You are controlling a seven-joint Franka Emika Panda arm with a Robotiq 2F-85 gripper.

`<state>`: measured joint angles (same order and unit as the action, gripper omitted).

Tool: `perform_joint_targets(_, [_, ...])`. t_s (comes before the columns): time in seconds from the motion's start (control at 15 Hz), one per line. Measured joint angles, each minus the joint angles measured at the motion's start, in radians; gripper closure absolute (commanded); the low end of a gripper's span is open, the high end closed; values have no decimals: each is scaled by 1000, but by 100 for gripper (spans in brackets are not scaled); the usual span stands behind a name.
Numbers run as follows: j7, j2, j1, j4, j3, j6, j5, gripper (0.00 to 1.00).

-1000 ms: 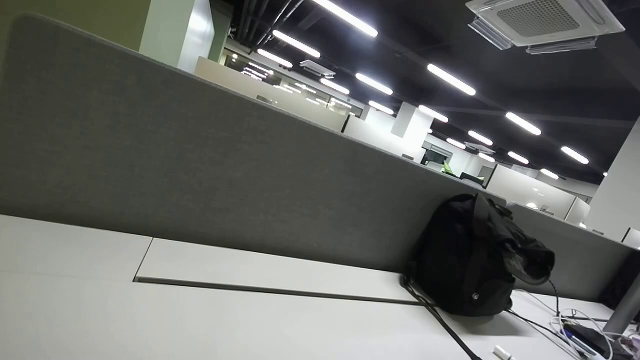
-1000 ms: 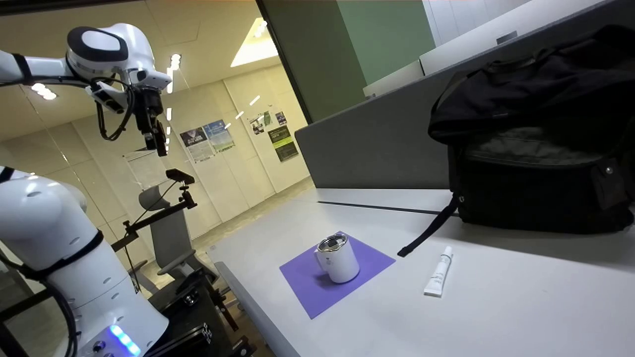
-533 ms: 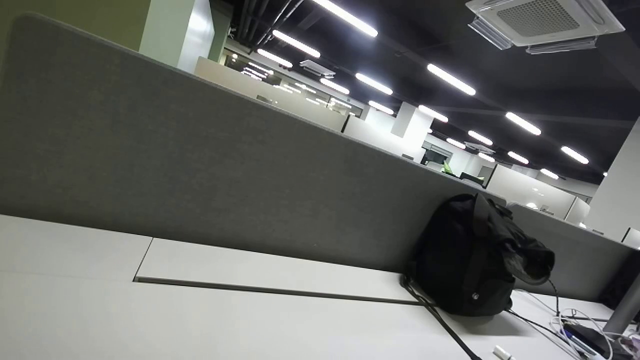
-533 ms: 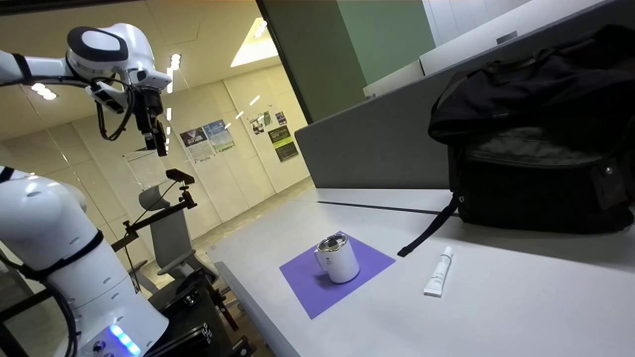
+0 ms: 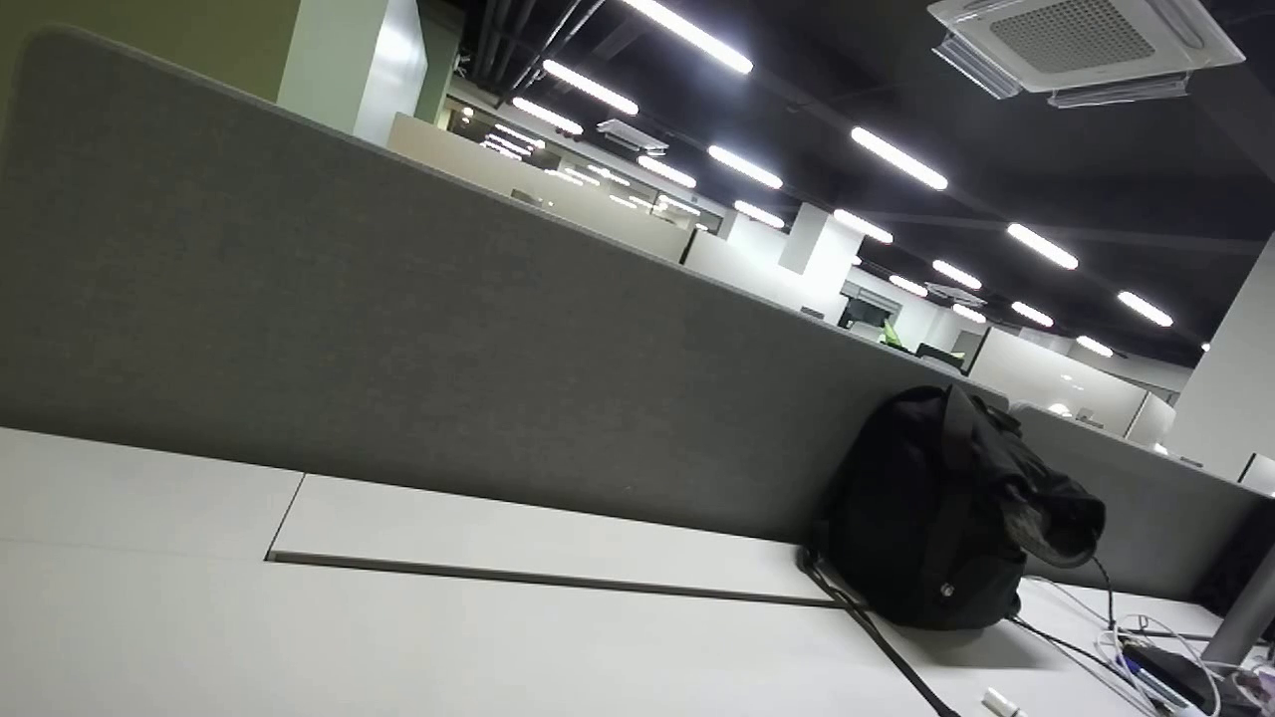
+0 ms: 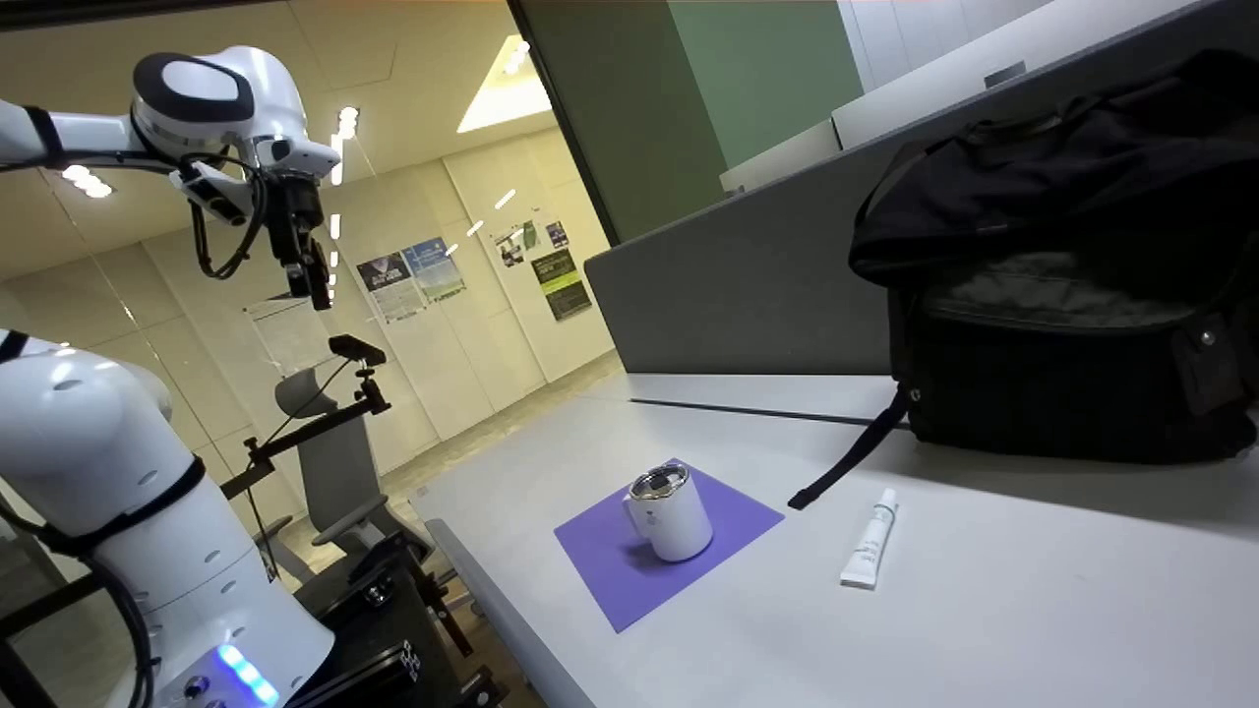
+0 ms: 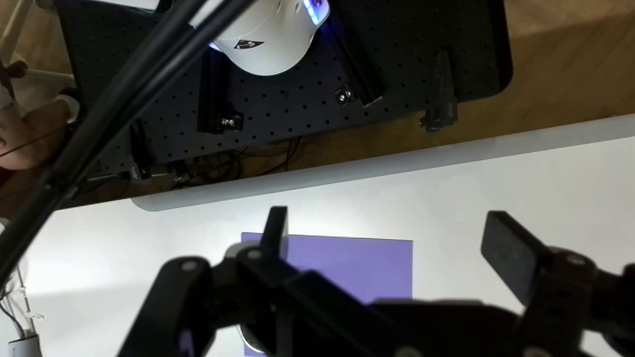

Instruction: Remove the silver lid from the white mug

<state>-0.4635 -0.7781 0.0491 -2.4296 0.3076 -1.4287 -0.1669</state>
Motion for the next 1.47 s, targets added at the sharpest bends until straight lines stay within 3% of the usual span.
perform_joint_targets(0.2, [-2, -2, -5, -8, 3, -46, 19, 0])
perform_joint_targets(0.53, [-5, -24, -60, -124, 8, -347, 207, 0])
perform_joint_targets(0.87, [-20, -25, -210, -254, -43, -587, 451, 0])
perform_joint_targets(1.13, [-3, 2, -344, -266, -147, -621, 506, 0])
perform_joint_targets(1.47, [-6, 3, -317, -267, -134, -621, 505, 0])
